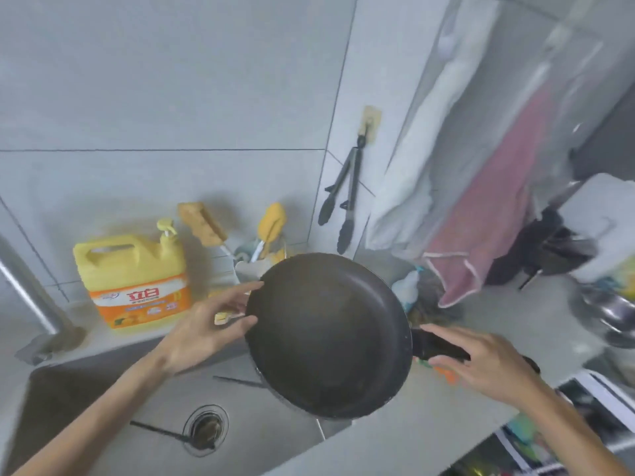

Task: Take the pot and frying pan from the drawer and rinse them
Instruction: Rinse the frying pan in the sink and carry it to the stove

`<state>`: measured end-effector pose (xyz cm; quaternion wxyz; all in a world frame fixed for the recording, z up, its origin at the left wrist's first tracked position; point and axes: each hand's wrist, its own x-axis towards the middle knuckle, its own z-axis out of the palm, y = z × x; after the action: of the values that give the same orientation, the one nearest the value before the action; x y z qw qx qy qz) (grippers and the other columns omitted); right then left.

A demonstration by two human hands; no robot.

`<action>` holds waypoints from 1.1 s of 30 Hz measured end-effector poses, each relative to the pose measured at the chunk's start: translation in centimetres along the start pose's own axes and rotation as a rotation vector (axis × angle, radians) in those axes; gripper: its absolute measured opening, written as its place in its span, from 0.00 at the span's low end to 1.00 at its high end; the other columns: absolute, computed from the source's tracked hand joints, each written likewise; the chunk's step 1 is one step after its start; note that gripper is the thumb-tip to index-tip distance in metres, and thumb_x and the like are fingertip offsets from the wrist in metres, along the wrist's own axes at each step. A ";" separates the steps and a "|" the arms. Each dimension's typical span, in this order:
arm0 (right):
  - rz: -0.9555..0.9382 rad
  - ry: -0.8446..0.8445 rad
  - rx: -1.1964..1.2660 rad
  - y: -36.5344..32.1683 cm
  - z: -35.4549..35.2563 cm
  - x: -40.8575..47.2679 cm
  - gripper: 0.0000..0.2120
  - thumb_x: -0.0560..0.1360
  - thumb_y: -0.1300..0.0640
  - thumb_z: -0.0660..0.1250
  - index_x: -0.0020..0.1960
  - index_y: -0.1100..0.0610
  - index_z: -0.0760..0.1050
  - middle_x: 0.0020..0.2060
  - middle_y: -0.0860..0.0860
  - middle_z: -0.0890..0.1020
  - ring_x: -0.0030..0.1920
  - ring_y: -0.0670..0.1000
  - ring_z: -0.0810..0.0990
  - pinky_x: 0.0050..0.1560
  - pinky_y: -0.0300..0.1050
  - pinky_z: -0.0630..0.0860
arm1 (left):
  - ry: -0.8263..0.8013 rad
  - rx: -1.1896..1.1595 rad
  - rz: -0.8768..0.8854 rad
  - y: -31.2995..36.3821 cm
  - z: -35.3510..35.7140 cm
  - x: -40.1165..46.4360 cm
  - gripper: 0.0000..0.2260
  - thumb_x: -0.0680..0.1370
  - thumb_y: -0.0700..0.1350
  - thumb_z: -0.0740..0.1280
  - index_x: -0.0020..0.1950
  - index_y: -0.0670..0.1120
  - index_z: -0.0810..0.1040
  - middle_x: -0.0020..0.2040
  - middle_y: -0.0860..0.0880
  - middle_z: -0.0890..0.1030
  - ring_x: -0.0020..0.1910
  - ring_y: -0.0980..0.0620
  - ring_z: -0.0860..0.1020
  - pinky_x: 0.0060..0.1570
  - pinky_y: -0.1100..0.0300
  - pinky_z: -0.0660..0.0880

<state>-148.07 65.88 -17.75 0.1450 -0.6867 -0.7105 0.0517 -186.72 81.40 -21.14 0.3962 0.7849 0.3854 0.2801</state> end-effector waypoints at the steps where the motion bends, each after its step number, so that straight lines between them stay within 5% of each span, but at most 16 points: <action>1: 0.051 0.012 0.000 0.7 -1.5 -1.5 0.30 0.60 0.18 0.44 0.61 0.21 0.54 0.57 0.27 0.72 0.52 0.36 0.77 0.50 0.34 0.73 | -0.025 0.009 0.027 1.4 0.6 1.2 0.22 0.68 0.65 0.62 0.62 0.70 0.69 0.51 0.62 0.80 0.54 0.64 0.77 0.55 0.64 0.73; 6: 0.204 0.073 -0.076 3.1 -8.6 -9.9 0.33 0.59 0.18 0.43 0.60 0.26 0.63 0.51 0.22 0.69 0.45 0.37 0.79 0.45 0.23 0.67 | -0.225 -0.064 0.134 10.0 5.2 7.0 0.13 0.77 0.50 0.65 0.57 0.68 0.75 0.50 0.60 0.80 0.50 0.68 0.77 0.47 0.74 0.72; 11: 0.387 0.136 -0.203 5.9 -15.7 -19.9 0.33 0.62 0.21 0.44 0.65 0.28 0.62 0.54 0.25 0.69 0.42 0.22 0.69 0.40 0.24 0.67 | -0.424 -0.080 0.274 20.1 13.3 11.0 0.16 0.77 0.40 0.66 0.55 0.62 0.77 0.46 0.56 0.85 0.50 0.59 0.81 0.52 0.71 0.72; 14: 0.516 0.183 -0.316 9.1 -19.1 -27.5 0.28 0.66 0.23 0.46 0.65 0.25 0.58 0.58 0.31 0.76 0.42 0.30 0.74 0.42 0.28 0.69 | -0.550 -0.126 0.375 26.9 19.7 12.3 0.19 0.72 0.48 0.68 0.62 0.60 0.74 0.58 0.52 0.81 0.56 0.55 0.80 0.59 0.57 0.75; 17: 0.640 0.241 -0.376 11.4 -22.7 -36.0 0.25 0.64 0.20 0.44 0.61 0.19 0.52 0.58 0.33 0.78 0.51 0.39 0.79 0.51 0.37 0.74 | -0.644 -0.194 0.444 34.4 27.7 12.5 0.20 0.74 0.48 0.70 0.64 0.60 0.71 0.54 0.53 0.82 0.52 0.51 0.79 0.49 0.60 0.77; 21: 0.811 0.330 -0.432 13.6 -27.1 -48.5 0.33 0.63 0.21 0.43 0.65 0.27 0.60 0.61 0.25 0.70 0.53 0.37 0.78 0.50 0.33 0.70 | -0.750 -0.225 0.565 44.7 39.9 9.5 0.18 0.77 0.36 0.65 0.59 0.57 0.74 0.47 0.62 0.84 0.52 0.65 0.80 0.52 0.72 0.72; 25: 0.966 0.318 -0.495 15.1 -30.2 -61.4 0.28 0.67 0.23 0.44 0.65 0.27 0.59 0.61 0.35 0.76 0.52 0.41 0.78 0.46 0.37 0.72 | -0.863 -0.251 0.650 53.4 51.7 4.7 0.17 0.77 0.38 0.65 0.57 0.59 0.78 0.54 0.55 0.83 0.56 0.63 0.78 0.60 0.61 0.72; 29: 1.157 0.325 -0.551 15.1 -32.1 -71.9 0.32 0.67 0.24 0.43 0.67 0.31 0.60 0.62 0.36 0.76 0.58 0.44 0.76 0.53 0.43 0.74 | -0.971 -0.276 0.743 61.3 62.4 -0.5 0.14 0.71 0.45 0.67 0.49 0.65 0.81 0.57 0.57 0.81 0.60 0.57 0.76 0.65 0.54 0.70; 33: 1.341 0.353 -0.604 15.9 -32.4 -81.5 0.30 0.69 0.27 0.47 0.69 0.34 0.61 0.64 0.36 0.74 0.62 0.44 0.74 0.53 0.40 0.70 | -1.112 -0.261 0.787 68.6 72.6 -6.2 0.17 0.77 0.38 0.64 0.50 0.62 0.81 0.56 0.61 0.78 0.59 0.63 0.74 0.60 0.64 0.68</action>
<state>-122.61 -18.14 -2.26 -0.0005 -0.9797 -0.0902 -0.1789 -109.75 20.15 -2.91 0.4951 0.8392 -0.2250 0.0032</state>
